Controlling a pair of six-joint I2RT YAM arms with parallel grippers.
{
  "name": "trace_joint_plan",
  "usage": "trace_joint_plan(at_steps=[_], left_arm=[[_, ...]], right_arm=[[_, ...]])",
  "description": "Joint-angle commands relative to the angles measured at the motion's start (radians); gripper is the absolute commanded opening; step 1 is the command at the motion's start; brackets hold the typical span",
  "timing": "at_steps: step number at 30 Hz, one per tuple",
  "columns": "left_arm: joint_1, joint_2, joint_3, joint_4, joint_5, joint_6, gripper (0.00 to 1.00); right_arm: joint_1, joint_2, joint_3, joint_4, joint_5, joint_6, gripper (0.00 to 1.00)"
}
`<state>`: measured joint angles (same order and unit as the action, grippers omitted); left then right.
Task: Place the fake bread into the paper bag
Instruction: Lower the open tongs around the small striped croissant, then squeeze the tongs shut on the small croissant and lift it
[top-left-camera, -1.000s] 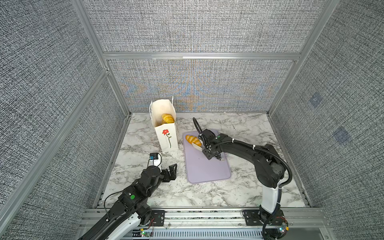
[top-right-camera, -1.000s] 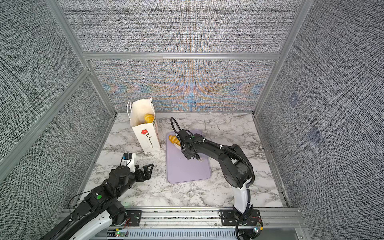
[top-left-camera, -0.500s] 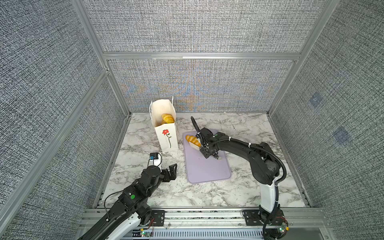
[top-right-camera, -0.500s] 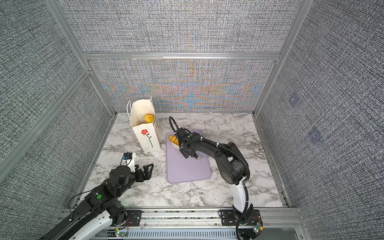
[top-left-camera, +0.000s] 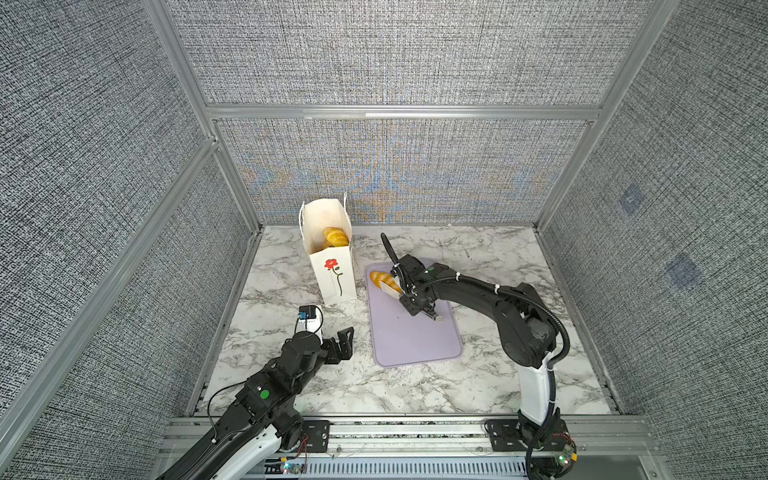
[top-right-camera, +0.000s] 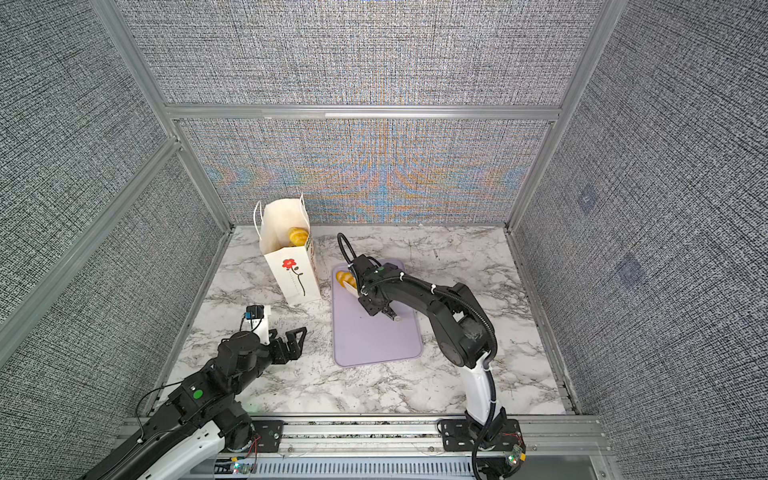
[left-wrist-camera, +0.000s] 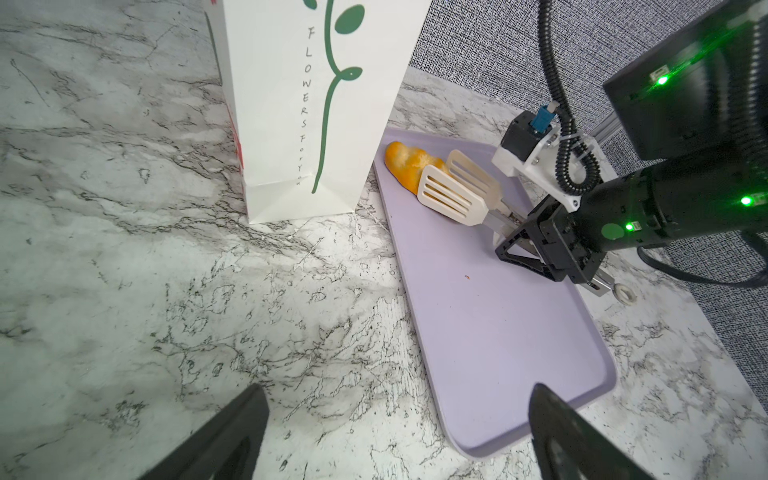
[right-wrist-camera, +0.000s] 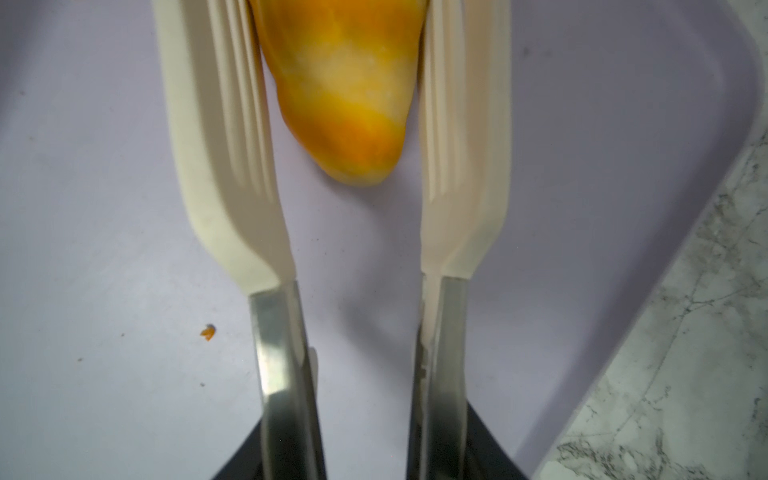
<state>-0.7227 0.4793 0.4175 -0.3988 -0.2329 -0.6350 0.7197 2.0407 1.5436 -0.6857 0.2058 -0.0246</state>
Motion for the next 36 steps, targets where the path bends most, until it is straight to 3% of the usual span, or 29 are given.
trace_joint_plan(at_steps=[1, 7, 36], left_arm=[[0.0, -0.007, 0.01, -0.012, -0.009, 0.009, 0.99], [0.0, -0.012, 0.013, -0.011, -0.013, 0.012, 0.99], [0.0, -0.014, 0.011, -0.012, -0.002, -0.004, 0.99]], right_arm=[[0.001, 0.001, -0.003, -0.02, -0.002, -0.014, 0.42], [0.003, -0.016, -0.022, -0.038, 0.027, -0.016, 0.32], [0.004, -0.195, -0.204, 0.073, -0.057, 0.059, 0.23]])
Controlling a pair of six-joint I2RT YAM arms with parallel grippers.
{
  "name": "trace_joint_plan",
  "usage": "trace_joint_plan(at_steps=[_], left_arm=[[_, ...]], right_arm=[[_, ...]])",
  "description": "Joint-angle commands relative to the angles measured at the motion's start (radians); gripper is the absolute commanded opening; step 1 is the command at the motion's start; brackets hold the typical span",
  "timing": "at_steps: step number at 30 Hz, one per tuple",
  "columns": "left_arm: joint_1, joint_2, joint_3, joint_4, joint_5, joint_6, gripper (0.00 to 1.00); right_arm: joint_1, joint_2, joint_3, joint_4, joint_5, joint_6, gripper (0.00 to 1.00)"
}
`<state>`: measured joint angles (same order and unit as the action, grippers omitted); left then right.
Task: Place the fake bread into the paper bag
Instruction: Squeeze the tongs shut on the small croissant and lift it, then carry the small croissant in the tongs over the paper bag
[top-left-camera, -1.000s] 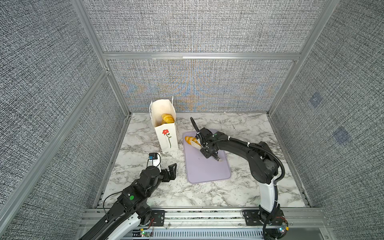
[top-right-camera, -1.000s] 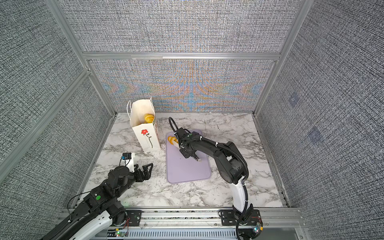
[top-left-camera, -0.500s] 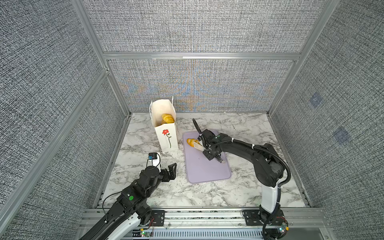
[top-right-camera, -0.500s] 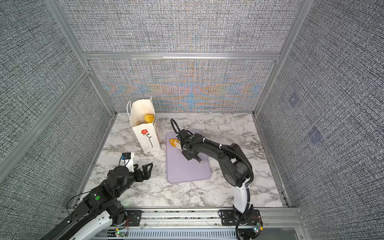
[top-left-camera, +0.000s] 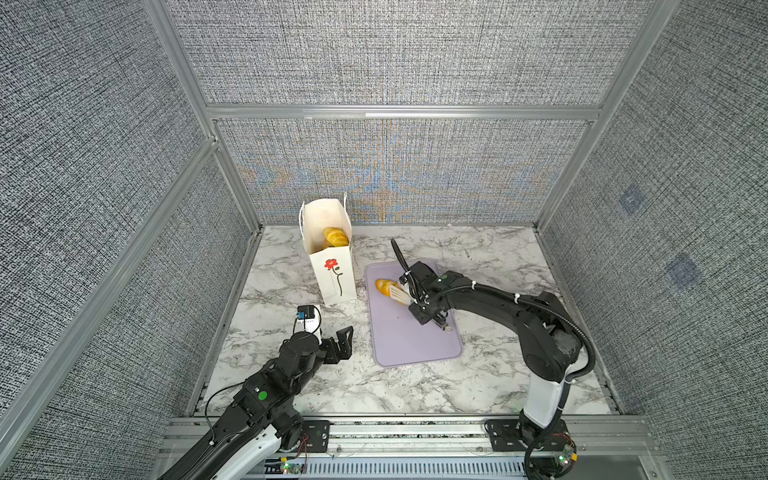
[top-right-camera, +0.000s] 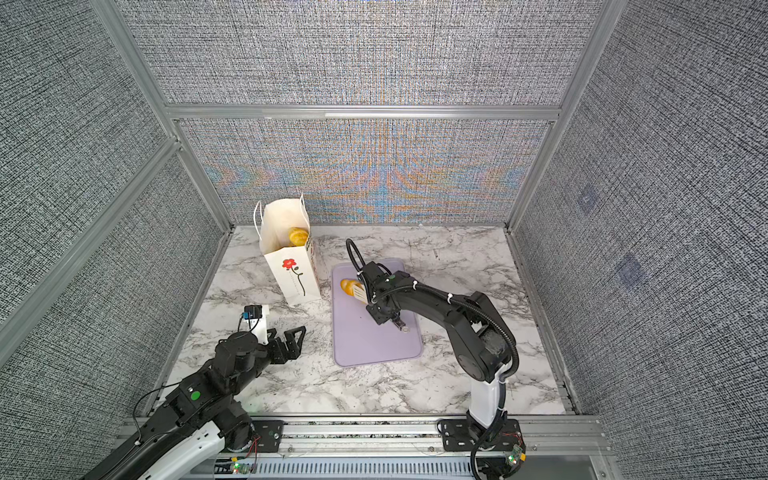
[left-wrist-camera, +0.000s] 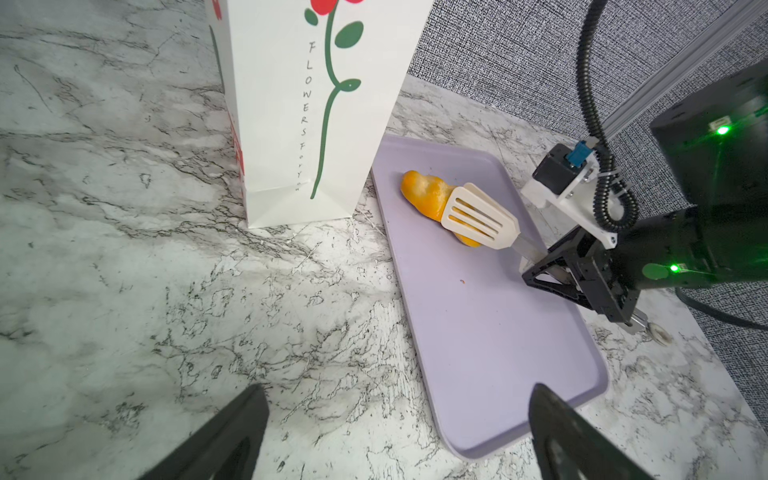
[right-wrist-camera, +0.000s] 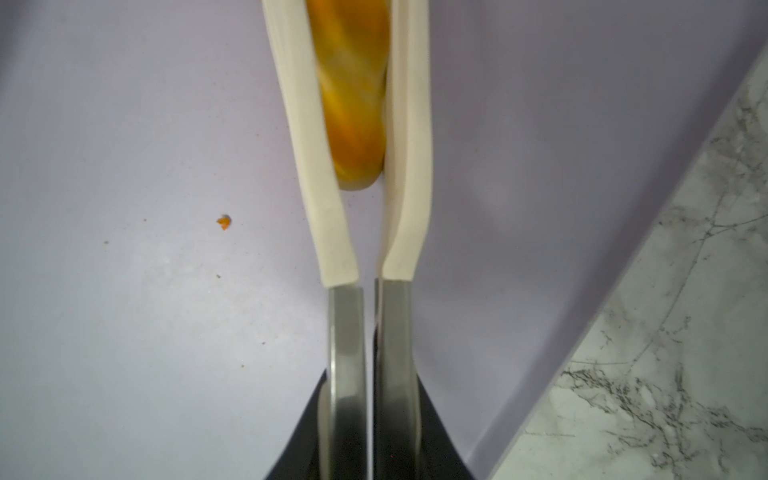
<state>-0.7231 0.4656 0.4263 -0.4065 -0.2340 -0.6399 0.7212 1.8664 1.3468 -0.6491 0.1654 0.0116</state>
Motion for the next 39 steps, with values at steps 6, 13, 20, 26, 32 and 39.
trace_joint_plan(at_steps=[6, 13, 20, 26, 32, 39], left_arm=[[0.001, -0.001, 0.0, -0.008, -0.003, 0.0, 0.99], [0.001, -0.02, -0.001, -0.016, -0.016, -0.005, 0.99], [0.001, -0.036, -0.001, -0.032, -0.023, -0.007, 0.99], [0.001, -0.039, -0.001, -0.032, -0.037, -0.017, 0.99], [0.001, -0.056, -0.003, -0.032, -0.046, -0.021, 0.99], [0.001, -0.045, -0.001, -0.028, -0.041, -0.023, 0.99]], right_arm=[[0.002, -0.06, -0.026, 0.046, -0.029, 0.038, 0.22], [0.006, -0.111, -0.046, 0.051, -0.037, 0.053, 0.22], [0.02, -0.186, -0.057, 0.052, -0.048, 0.076, 0.22], [0.052, -0.282, -0.062, 0.074, -0.089, 0.096, 0.22], [0.084, -0.376, -0.061, 0.089, -0.141, 0.114, 0.22], [0.108, -0.464, -0.058, 0.113, -0.2, 0.143, 0.22]])
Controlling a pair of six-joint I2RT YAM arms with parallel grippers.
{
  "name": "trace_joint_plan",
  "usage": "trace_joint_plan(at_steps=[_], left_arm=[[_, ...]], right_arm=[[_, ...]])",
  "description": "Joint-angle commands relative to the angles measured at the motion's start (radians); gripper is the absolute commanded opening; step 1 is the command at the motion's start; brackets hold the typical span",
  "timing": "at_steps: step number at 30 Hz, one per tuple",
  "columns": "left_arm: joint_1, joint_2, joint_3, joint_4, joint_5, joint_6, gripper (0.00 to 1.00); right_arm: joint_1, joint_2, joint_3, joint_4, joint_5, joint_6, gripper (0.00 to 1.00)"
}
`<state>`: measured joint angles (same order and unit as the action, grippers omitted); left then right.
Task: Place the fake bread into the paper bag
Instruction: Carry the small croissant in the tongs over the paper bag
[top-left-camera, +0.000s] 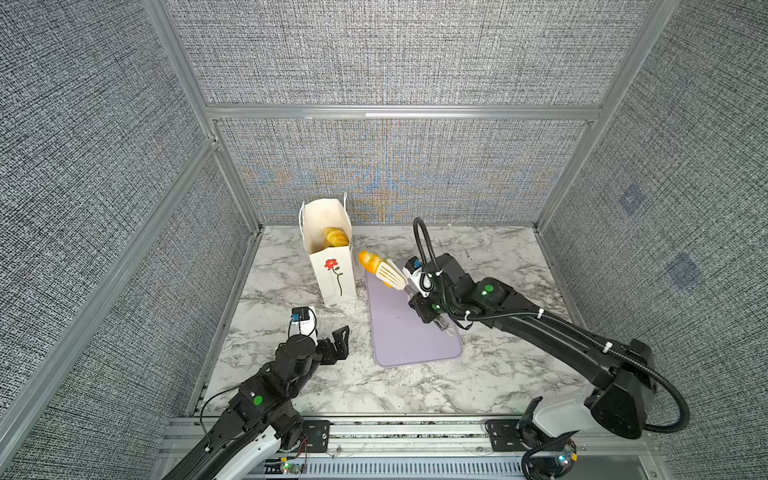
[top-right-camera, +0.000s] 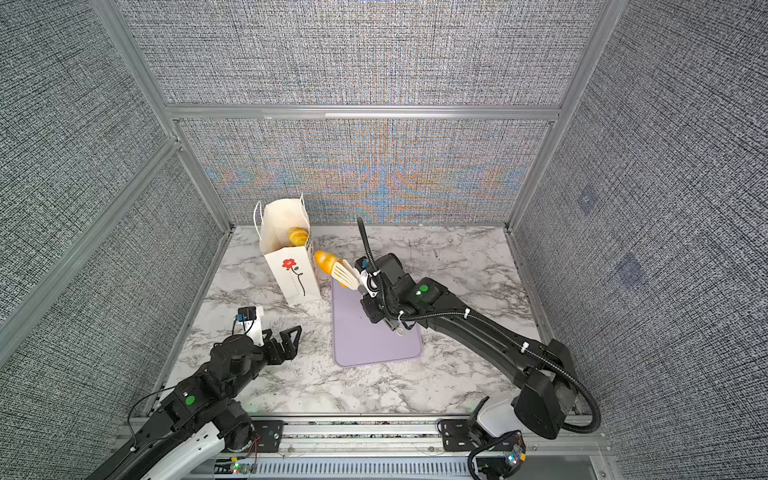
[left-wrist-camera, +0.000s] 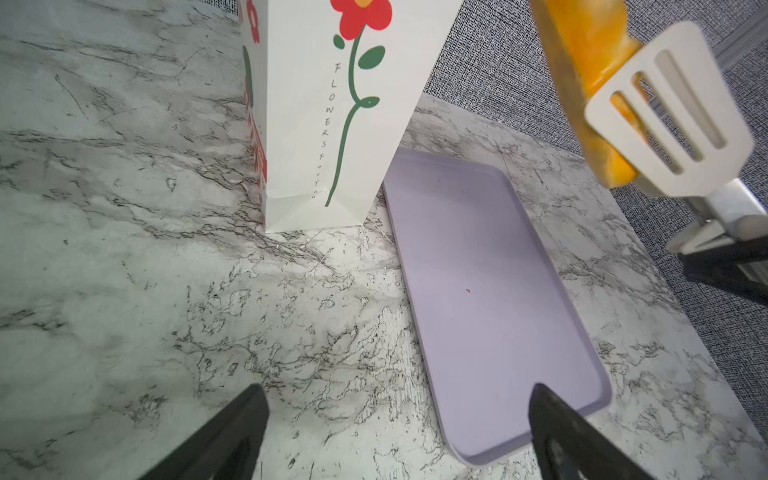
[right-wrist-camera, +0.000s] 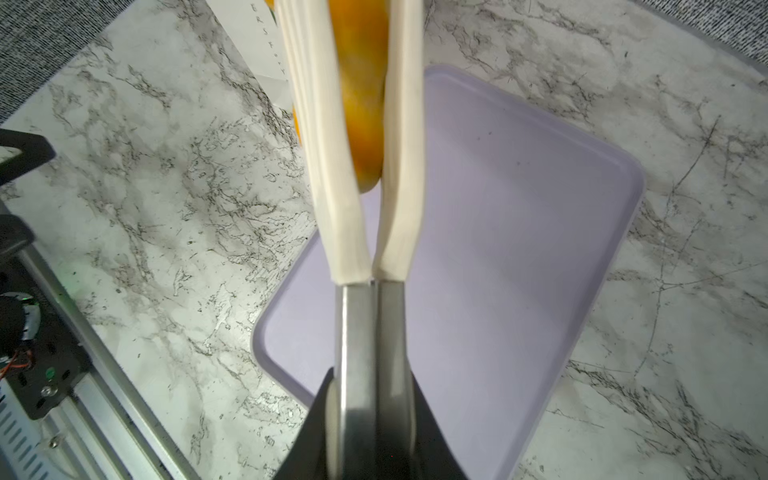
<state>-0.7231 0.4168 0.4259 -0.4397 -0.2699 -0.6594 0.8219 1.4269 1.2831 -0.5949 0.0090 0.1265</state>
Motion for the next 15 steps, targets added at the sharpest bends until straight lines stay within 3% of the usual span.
trace_joint_plan(at_steps=[1, 8, 15], left_arm=[[0.001, 0.005, -0.001, 0.007, -0.005, -0.003, 0.99], [0.001, 0.02, -0.003, 0.022, 0.001, -0.002, 0.99], [0.0, 0.028, -0.004, 0.026, 0.006, 0.001, 0.99]], right_arm=[[0.009, -0.034, 0.005, 0.067, -0.049, 0.034, 0.22], [0.047, -0.034, 0.06, 0.15, -0.084, 0.068, 0.22], [0.072, 0.105, 0.225, 0.18, -0.105, 0.092, 0.25]])
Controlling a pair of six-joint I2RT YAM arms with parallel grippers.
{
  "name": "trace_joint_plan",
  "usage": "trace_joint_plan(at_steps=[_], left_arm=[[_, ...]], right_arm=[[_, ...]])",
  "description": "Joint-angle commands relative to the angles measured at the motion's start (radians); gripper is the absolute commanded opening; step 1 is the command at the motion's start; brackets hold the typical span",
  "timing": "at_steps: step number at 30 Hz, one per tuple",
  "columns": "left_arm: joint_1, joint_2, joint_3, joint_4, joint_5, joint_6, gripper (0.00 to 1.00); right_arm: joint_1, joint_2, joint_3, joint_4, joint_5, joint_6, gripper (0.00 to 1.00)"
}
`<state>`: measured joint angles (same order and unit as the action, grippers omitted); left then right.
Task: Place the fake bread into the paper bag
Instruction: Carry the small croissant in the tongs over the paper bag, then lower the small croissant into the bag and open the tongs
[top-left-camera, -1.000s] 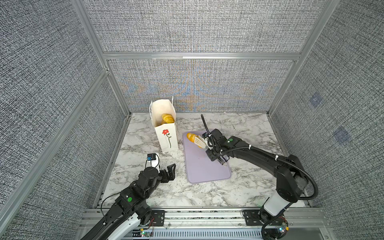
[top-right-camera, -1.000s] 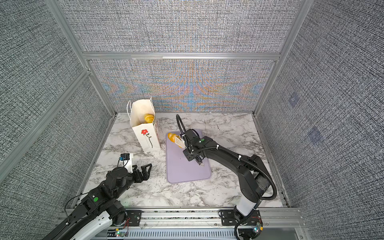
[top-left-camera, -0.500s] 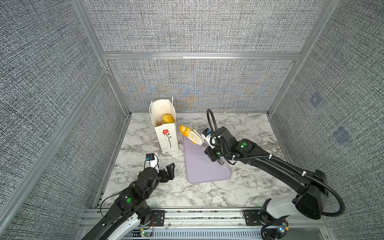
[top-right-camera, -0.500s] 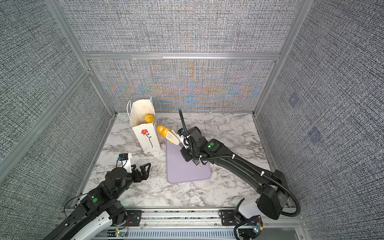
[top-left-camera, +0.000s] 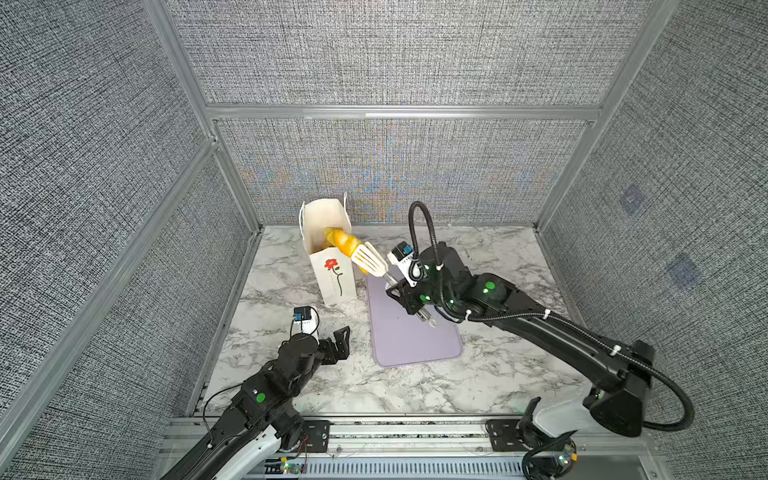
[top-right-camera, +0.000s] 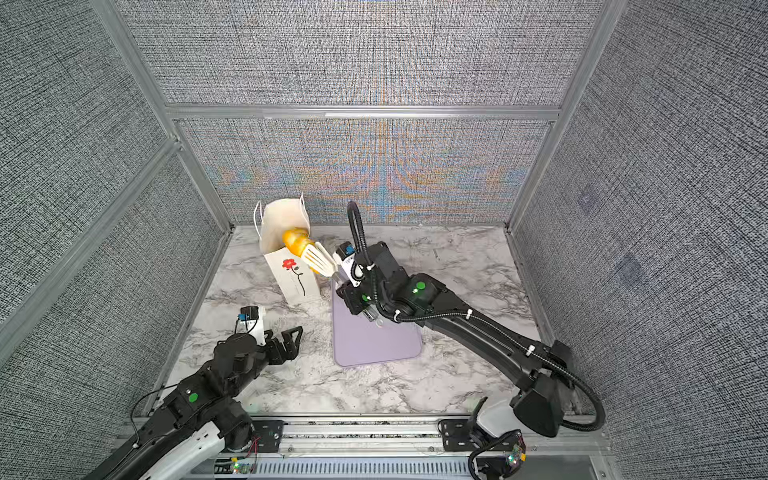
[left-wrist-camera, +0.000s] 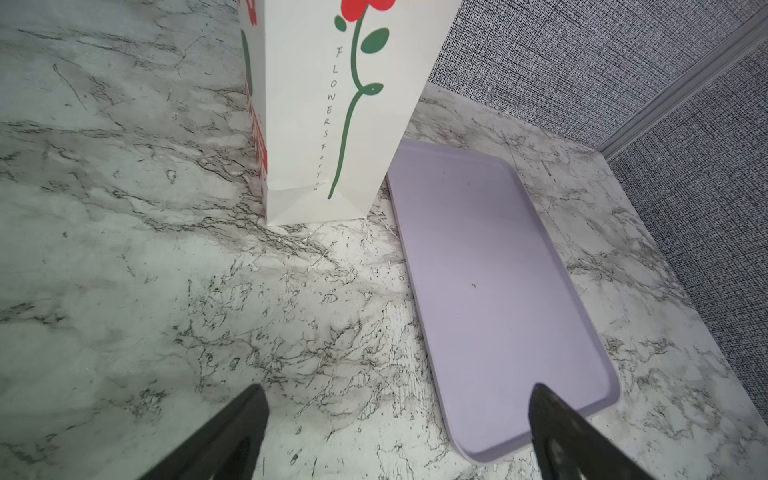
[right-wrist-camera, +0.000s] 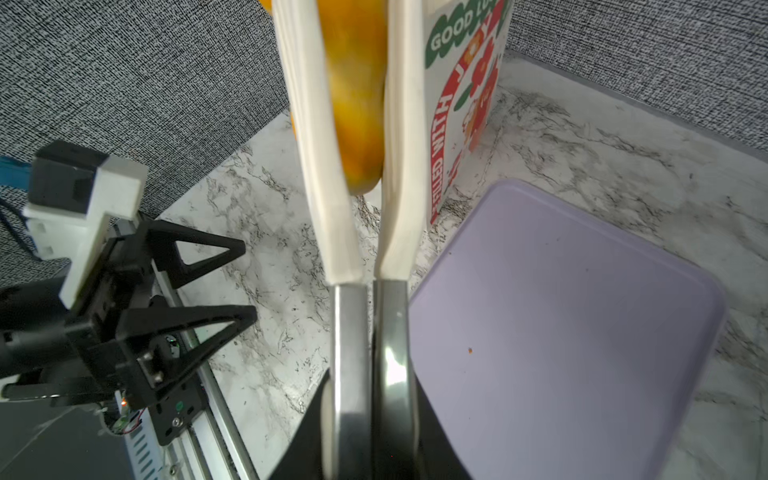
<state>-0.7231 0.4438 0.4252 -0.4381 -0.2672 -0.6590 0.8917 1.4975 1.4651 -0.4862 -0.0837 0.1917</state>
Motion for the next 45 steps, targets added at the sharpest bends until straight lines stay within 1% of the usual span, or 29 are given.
trace_joint_plan(at_steps=[1, 4, 6, 8, 14, 18, 25, 27, 29, 31, 35, 37, 41, 45], left_arm=[[0.0, 0.0, -0.003, 0.023, 0.003, -0.001, 0.99], [0.0, -0.006, -0.008, 0.024, 0.002, -0.002, 0.99], [0.001, -0.008, -0.012, 0.03, 0.005, -0.002, 0.99], [0.0, -0.007, -0.012, 0.029, 0.009, -0.004, 0.99], [0.0, -0.018, -0.012, 0.019, 0.007, -0.005, 0.99], [0.001, -0.032, -0.018, 0.017, 0.006, -0.005, 0.99], [0.0, -0.042, -0.018, 0.005, 0.006, -0.004, 0.99], [0.001, -0.045, -0.019, 0.006, 0.005, -0.004, 0.99], [0.001, -0.047, -0.019, 0.004, 0.005, -0.004, 0.99], [0.001, -0.047, -0.02, 0.004, 0.006, -0.004, 0.99], [0.001, -0.043, -0.019, 0.007, 0.008, -0.005, 0.99], [0.001, -0.04, -0.018, 0.007, 0.008, -0.004, 0.99], [0.001, -0.038, -0.018, 0.008, 0.008, -0.004, 0.99], [0.001, -0.037, -0.019, 0.012, 0.01, -0.004, 0.99]], right_arm=[[0.002, 0.053, 0.064, 0.076, -0.014, 0.033, 0.25], [0.001, 0.103, 0.112, 0.12, 0.019, 0.064, 0.25], [0.003, 0.134, 0.128, 0.177, 0.023, 0.09, 0.25], [0.003, 0.169, 0.167, 0.193, 0.028, 0.104, 0.25], [0.0, 0.31, 0.326, 0.142, 0.046, 0.118, 0.25], [-0.003, 0.387, 0.411, 0.104, 0.111, 0.132, 0.26], [-0.007, 0.464, 0.507, 0.072, 0.137, 0.135, 0.28], [-0.007, 0.485, 0.531, 0.046, 0.143, 0.13, 0.3], [-0.008, 0.496, 0.542, 0.025, 0.157, 0.127, 0.36], [-0.009, 0.5, 0.539, 0.02, 0.163, 0.126, 0.41], [-0.01, 0.497, 0.535, 0.022, 0.164, 0.121, 0.48], [-0.01, 0.491, 0.536, 0.022, 0.163, 0.118, 0.49], [-0.007, 0.47, 0.532, 0.02, 0.164, 0.108, 0.57], [-0.008, 0.444, 0.516, 0.022, 0.171, 0.1, 0.57]])
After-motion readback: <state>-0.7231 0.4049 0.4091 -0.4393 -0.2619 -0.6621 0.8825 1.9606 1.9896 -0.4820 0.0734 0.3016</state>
